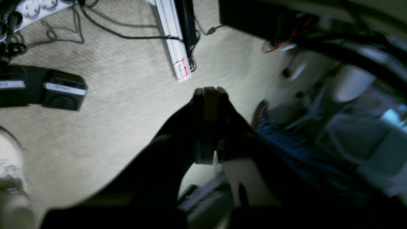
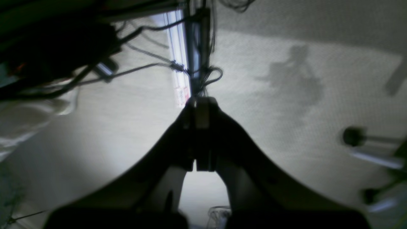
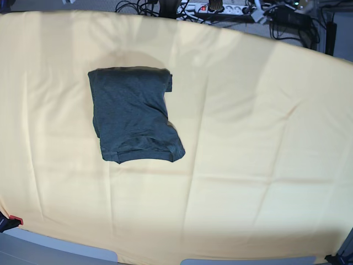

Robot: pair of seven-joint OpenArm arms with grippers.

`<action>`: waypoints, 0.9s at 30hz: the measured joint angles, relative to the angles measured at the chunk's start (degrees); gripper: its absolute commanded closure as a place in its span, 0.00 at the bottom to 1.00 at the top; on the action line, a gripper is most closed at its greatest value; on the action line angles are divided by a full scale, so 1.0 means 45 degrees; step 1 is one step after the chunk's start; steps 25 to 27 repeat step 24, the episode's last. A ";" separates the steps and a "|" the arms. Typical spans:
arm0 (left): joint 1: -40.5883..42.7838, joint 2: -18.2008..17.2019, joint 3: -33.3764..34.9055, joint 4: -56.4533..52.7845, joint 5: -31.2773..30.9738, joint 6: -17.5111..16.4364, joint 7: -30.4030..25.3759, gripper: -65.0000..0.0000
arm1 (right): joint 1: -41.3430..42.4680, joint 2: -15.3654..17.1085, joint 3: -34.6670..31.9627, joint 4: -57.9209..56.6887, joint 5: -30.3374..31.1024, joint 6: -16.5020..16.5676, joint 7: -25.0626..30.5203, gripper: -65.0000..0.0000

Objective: Fold the T-shirt properly

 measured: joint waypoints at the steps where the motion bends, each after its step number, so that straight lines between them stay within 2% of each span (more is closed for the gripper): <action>1: -0.0238 0.0029 0.0403 -0.0325 0.0597 0.0005 -0.0675 1.00 | 0.0291 -0.0024 -0.0486 -0.0403 -0.0316 -0.0554 0.0287 1.00; 4: -0.0986 0.0306 0.1360 -0.1190 0.1535 0.1345 -0.1831 1.00 | 0.1122 -0.0010 -0.1758 -0.1477 -0.0529 -0.1889 0.0714 1.00; 8: -0.1923 0.1093 0.1948 -0.2030 0.1608 0.3317 -0.2744 1.00 | 0.2118 -0.0121 -0.2900 -0.2259 -0.1316 -0.2749 0.0981 1.00; 12: -0.2506 0.2375 0.2040 -0.2735 0.3021 0.5343 -0.4012 1.00 | 0.2720 -0.0748 -0.3376 -0.2312 -0.2055 -0.3604 0.1200 1.00; 14: -0.2574 0.2832 0.2045 -0.3070 0.3031 0.5717 -0.4269 1.00 | 0.2764 -0.1103 -0.3405 -0.2312 -0.2336 -0.3891 0.1171 1.00; 16: -0.2637 0.3274 0.2045 -0.3458 0.3045 0.5999 -0.4624 1.00 | 0.2710 -0.1277 -0.3410 -0.2341 -0.2458 -0.3871 0.1156 1.00; 19: -0.2778 0.3648 0.2045 -0.3759 0.3060 0.6003 -0.4677 1.00 | 0.2652 -0.1511 -0.3405 -0.2375 -0.2526 -0.3876 0.1107 1.00; 27: -0.2856 0.3871 0.2191 -0.3755 0.3070 0.6261 -0.4857 1.00 | 0.2671 -0.1812 -0.3390 -0.2375 -0.2492 -0.3973 0.1447 1.00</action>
